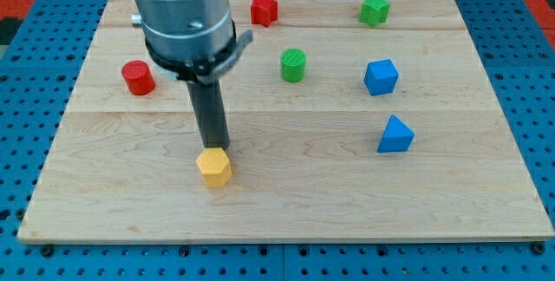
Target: Slide the blue cube diagonally top right to the green circle
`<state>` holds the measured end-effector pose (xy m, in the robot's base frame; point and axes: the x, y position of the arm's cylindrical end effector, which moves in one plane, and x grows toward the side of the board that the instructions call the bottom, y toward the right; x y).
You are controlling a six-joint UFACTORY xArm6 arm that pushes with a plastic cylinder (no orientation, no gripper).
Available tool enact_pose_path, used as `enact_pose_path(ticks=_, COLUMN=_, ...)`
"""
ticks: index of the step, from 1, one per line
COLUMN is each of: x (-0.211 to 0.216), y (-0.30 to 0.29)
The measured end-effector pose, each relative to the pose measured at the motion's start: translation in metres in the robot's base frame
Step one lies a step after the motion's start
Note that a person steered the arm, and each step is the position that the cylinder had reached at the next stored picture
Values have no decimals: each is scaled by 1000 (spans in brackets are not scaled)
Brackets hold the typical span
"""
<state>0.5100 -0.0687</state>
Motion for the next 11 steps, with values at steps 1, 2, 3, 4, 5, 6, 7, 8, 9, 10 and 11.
enact_pose_path(ticks=1, x=-1, y=46)
enact_pose_path(ticks=2, x=-4, y=128)
enact_pose_path(ticks=3, x=-38, y=168)
enact_pose_path(ticks=4, x=-29, y=193)
enact_pose_path(ticks=5, x=5, y=199)
enact_pose_path(ticks=6, x=5, y=203)
enact_pose_path(ticks=7, x=-32, y=221)
enact_pose_path(ticks=8, x=-51, y=188)
enact_pose_path(ticks=9, x=-82, y=209)
enact_pose_path(ticks=10, x=-102, y=217)
enact_pose_path(ticks=11, x=-127, y=225)
